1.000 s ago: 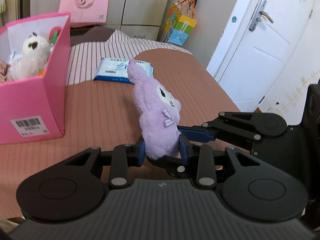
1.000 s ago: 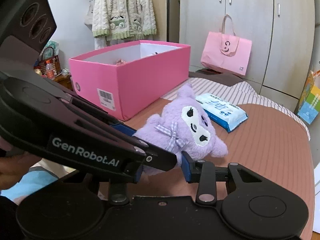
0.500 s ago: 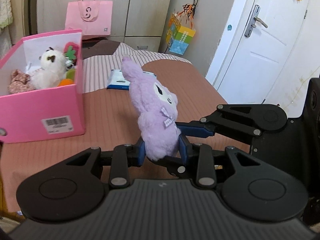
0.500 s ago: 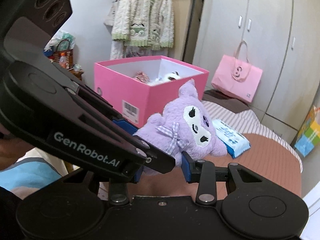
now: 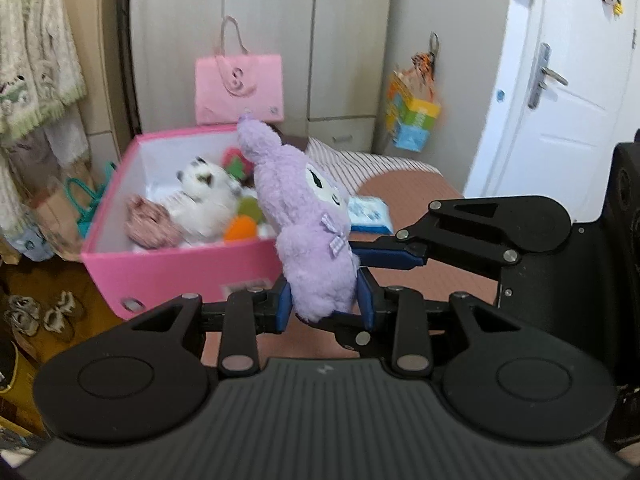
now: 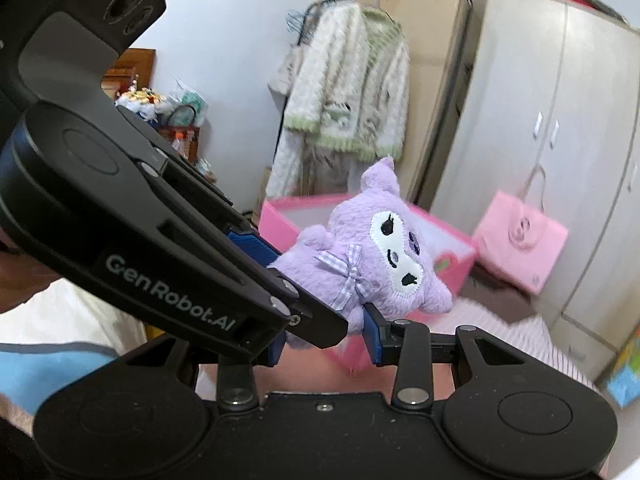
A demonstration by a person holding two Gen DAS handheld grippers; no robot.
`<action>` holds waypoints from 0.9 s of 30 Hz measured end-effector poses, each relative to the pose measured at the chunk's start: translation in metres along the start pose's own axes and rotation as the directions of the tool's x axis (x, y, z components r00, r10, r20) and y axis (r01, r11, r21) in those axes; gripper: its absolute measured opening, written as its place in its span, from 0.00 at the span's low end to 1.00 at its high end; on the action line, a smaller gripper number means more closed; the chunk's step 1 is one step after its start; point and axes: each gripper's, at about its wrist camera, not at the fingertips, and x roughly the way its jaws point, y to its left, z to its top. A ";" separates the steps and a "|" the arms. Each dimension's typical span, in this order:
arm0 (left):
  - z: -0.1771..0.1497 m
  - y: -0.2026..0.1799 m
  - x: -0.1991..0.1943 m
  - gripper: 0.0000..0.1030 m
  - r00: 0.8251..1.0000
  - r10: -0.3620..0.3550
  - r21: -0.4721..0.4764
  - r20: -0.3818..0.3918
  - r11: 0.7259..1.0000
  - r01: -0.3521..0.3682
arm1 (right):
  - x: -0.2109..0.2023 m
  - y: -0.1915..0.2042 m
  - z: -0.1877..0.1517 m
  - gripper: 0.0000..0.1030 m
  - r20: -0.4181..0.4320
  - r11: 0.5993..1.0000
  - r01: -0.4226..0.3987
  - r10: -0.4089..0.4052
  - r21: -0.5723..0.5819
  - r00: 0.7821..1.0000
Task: Organize soft objects
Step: 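Carry the lilac plush over the pink box with the left gripper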
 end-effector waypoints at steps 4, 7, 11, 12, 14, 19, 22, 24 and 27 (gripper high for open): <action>0.017 0.023 0.001 0.30 0.998 0.017 0.006 0.053 1.000 -0.018 | 0.019 -0.009 0.020 0.42 0.044 0.999 -0.017 0.019 -0.039 0.999; 0.034 0.043 0.011 0.30 0.998 0.017 -0.015 0.061 1.000 -0.016 | 0.039 -0.023 0.037 0.42 0.035 0.999 -0.045 0.046 -0.020 0.998; 0.050 0.067 0.029 0.29 0.998 0.023 -0.032 0.060 0.999 -0.021 | 0.066 -0.034 0.051 0.42 0.030 0.998 -0.055 0.056 -0.016 0.998; 0.053 0.072 0.033 0.29 0.998 0.024 -0.036 0.057 0.999 -0.022 | 0.074 -0.037 0.054 0.42 0.029 0.998 -0.057 0.057 -0.011 0.998; 0.056 0.083 0.045 0.29 0.999 0.021 -0.050 0.044 0.999 -0.019 | 0.088 -0.041 0.056 0.42 0.019 0.998 -0.063 0.063 -0.001 0.998; 0.059 0.109 0.074 0.29 1.000 0.012 -0.090 0.004 0.996 -0.011 | 0.123 -0.050 0.056 0.42 -0.024 0.995 -0.100 0.100 0.016 0.995; 0.059 0.122 0.091 0.29 0.999 0.001 -0.107 -0.035 0.994 -0.004 | 0.145 -0.063 0.053 0.42 -0.052 0.985 -0.158 0.162 0.071 0.985; 0.058 0.130 0.101 0.29 0.998 -0.010 -0.119 -0.058 0.993 0.003 | 0.158 -0.069 0.050 0.43 -0.076 0.975 -0.193 0.201 0.111 0.977; 0.056 0.138 0.112 0.29 0.996 -0.018 -0.122 -0.085 0.993 0.007 | 0.176 -0.077 0.045 0.43 -0.113 0.959 -0.231 0.251 0.165 0.961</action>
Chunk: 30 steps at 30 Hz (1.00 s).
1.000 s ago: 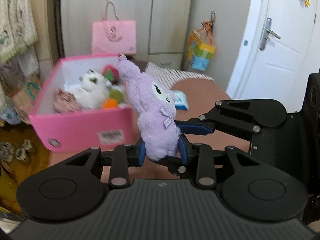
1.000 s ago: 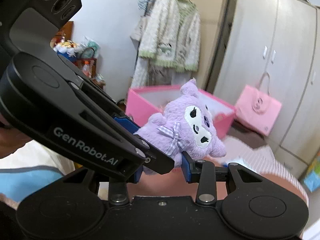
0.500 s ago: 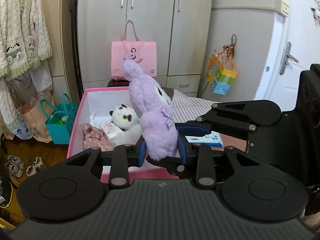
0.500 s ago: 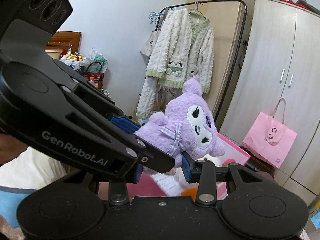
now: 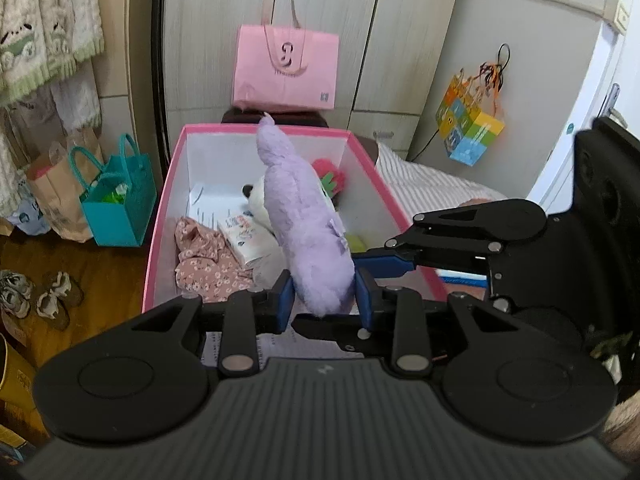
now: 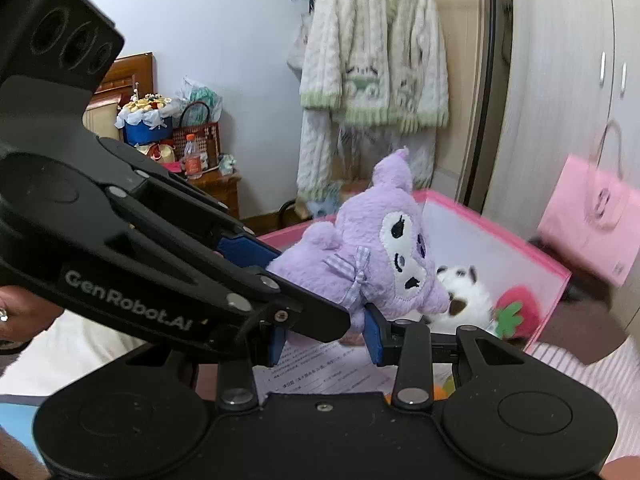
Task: Organize soft objects
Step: 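Carry the lilac plush over the pink box with the left gripper, then open the left gripper to drop the plush into the box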
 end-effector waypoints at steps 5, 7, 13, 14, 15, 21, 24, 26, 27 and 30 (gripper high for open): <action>-0.006 0.015 0.012 0.36 0.999 0.000 -0.033 -0.035 0.999 -0.001 | 0.019 -0.008 -0.003 0.43 -0.088 0.999 -0.015 0.019 0.045 0.996; -0.008 0.018 0.012 0.42 0.999 0.008 -0.038 -0.039 0.999 -0.009 | 0.020 -0.008 -0.006 0.45 -0.106 0.999 -0.006 0.012 0.052 0.994; -0.012 0.016 -0.008 0.55 0.998 0.057 -0.009 -0.004 0.998 -0.057 | 0.012 -0.018 -0.009 0.50 -0.114 0.990 -0.027 0.043 0.141 0.993; -0.012 0.016 -0.013 0.56 0.998 0.057 -0.009 0.005 0.998 -0.057 | 0.009 -0.019 -0.009 0.50 -0.108 0.988 -0.033 0.050 0.149 0.993; -0.013 0.014 -0.019 0.57 0.998 0.057 -0.008 0.015 0.998 -0.057 | 0.005 -0.020 -0.009 0.51 -0.100 0.987 -0.038 0.054 0.156 0.994; -0.011 0.000 -0.054 0.59 0.997 0.042 0.018 0.065 0.999 -0.044 | -0.029 -0.015 -0.010 0.54 -0.052 0.986 -0.023 0.032 0.163 0.998; -0.011 -0.011 -0.069 0.60 0.998 0.008 0.036 0.067 0.999 -0.011 | -0.049 -0.013 -0.008 0.56 -0.034 0.989 -0.004 0.009 0.150 0.999; -0.012 -0.019 -0.078 0.61 0.998 -0.016 0.050 0.066 0.999 0.013 | -0.064 -0.010 -0.010 0.57 -0.025 0.990 0.012 -0.008 0.140 1.000; -0.013 -0.023 -0.082 0.61 0.997 -0.028 0.058 0.065 0.998 0.024 | -0.072 -0.008 -0.010 0.59 -0.019 0.991 0.021 -0.019 0.133 1.000; -0.015 -0.037 -0.094 0.62 0.996 -0.058 0.081 0.065 0.995 0.053 | -0.096 -0.003 -0.015 0.62 -0.003 0.992 0.038 -0.038 0.123 0.999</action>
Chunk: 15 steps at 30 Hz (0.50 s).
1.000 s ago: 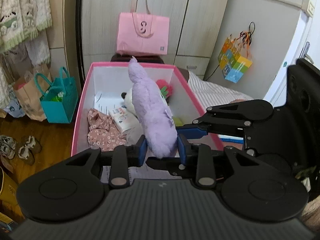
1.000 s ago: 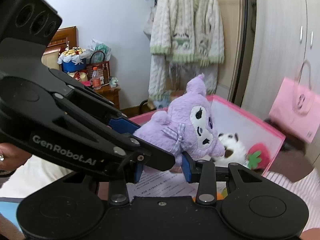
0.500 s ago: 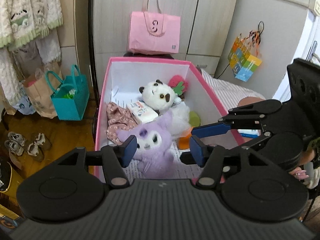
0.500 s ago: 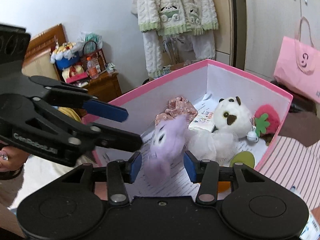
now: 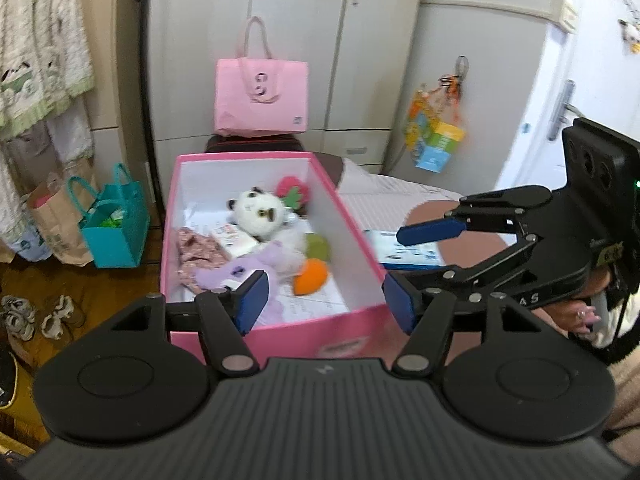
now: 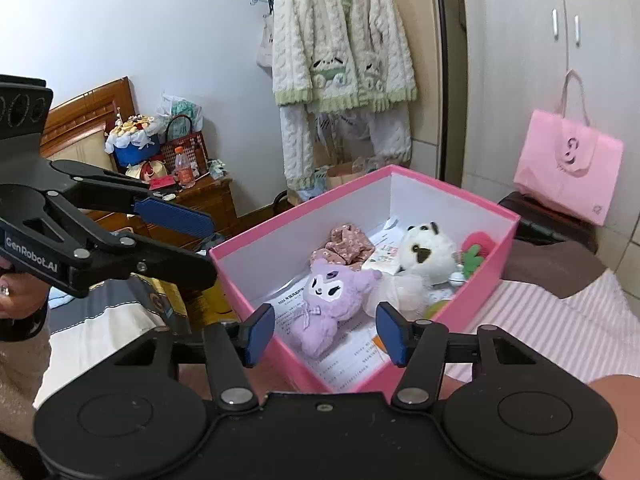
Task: Organize soft objects
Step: 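Open the left gripper to drop the plush into the box, then move the left gripper to the blue-and-white wipe pack on the bed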
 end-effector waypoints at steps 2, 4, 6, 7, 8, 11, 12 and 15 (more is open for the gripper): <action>0.000 -0.009 -0.007 0.63 1.000 -0.018 0.014 0.002 1.000 0.018 | -0.015 0.001 -0.004 0.63 0.012 1.000 0.005 -0.005 -0.003 1.000; -0.001 -0.018 -0.014 0.64 1.000 -0.022 0.031 0.005 0.999 0.022 | -0.029 0.002 -0.009 0.64 0.021 1.000 0.009 -0.009 0.001 1.000; -0.001 -0.028 -0.019 0.65 1.000 -0.020 0.051 0.006 0.999 0.019 | -0.044 0.001 -0.014 0.65 0.031 1.000 0.018 -0.018 0.005 0.999; -0.001 -0.033 -0.021 0.65 1.000 -0.018 0.059 0.006 0.998 0.017 | -0.050 0.000 -0.015 0.67 0.035 1.000 0.022 -0.022 0.008 0.999; -0.001 -0.038 -0.023 0.65 1.000 -0.018 0.067 0.006 0.998 0.017 | -0.057 -0.001 -0.018 0.68 0.041 1.000 0.027 -0.027 0.011 0.999; -0.001 -0.053 -0.026 0.66 1.000 -0.025 0.093 0.007 0.995 0.025 | -0.078 -0.003 -0.028 0.70 0.060 0.999 0.046 -0.047 0.020 0.997; -0.001 -0.057 -0.026 0.66 1.000 -0.029 0.100 0.006 0.995 0.028 | -0.085 -0.005 -0.032 0.71 0.068 0.998 0.053 -0.054 0.024 0.996; 0.002 -0.075 -0.019 0.72 0.999 -0.053 0.130 -0.002 0.990 0.053 | -0.103 -0.013 -0.044 0.76 0.091 0.996 0.081 -0.085 0.044 0.992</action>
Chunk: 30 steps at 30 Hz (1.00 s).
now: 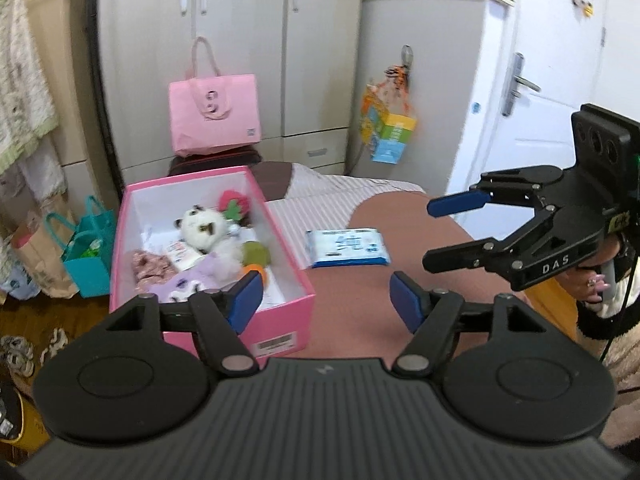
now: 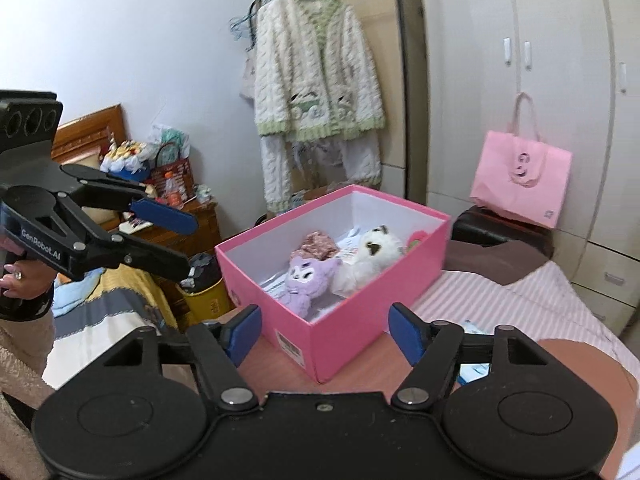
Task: Organize soft objects
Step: 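Move the left gripper to the blue-and-white wipe pack on the bed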
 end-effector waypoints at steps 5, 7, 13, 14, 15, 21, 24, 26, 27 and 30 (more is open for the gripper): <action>0.007 -0.026 0.025 0.78 0.998 -0.052 0.040 -0.019 0.998 0.053 | -0.017 -0.020 -0.018 0.84 0.012 0.998 0.046 -0.046 0.034 0.999; 0.011 -0.035 0.037 0.80 0.997 -0.074 0.044 -0.034 0.996 0.075 | -0.021 -0.029 -0.025 0.84 0.008 0.996 0.062 -0.062 0.057 0.998; 0.020 -0.056 0.075 0.88 0.993 -0.110 0.035 -0.036 0.993 0.111 | -0.024 -0.056 -0.049 0.91 -0.007 0.990 0.117 -0.117 0.084 0.993; 0.020 -0.058 0.082 0.88 0.994 -0.109 0.027 -0.032 0.994 0.110 | -0.023 -0.059 -0.052 0.92 -0.007 0.989 0.122 -0.122 0.084 0.993; 0.021 -0.060 0.089 0.90 0.994 -0.106 0.021 -0.028 0.994 0.107 | -0.021 -0.063 -0.054 0.92 -0.010 0.988 0.126 -0.126 0.084 0.992; 0.028 -0.074 0.137 0.90 0.992 -0.122 0.033 0.011 0.992 0.122 | -0.004 -0.085 -0.069 0.92 0.015 0.991 0.122 -0.123 0.056 0.992; 0.030 -0.076 0.161 0.90 0.995 -0.101 0.022 0.019 0.995 0.101 | 0.009 -0.101 -0.076 0.92 0.035 0.990 0.119 -0.122 0.079 0.992; 0.029 -0.075 0.179 0.90 0.997 -0.077 0.006 0.014 0.997 0.077 | 0.019 -0.110 -0.081 0.92 0.033 0.988 0.129 -0.132 0.082 0.991; 0.029 -0.072 0.186 0.89 0.997 -0.075 -0.015 0.008 0.997 0.076 | 0.025 -0.113 -0.083 0.92 0.027 0.987 0.138 -0.140 0.078 0.990; 0.027 -0.064 0.211 0.88 0.997 -0.075 -0.090 -0.017 0.993 0.073 | 0.054 -0.121 -0.092 0.91 -0.010 0.974 0.223 -0.223 0.046 0.975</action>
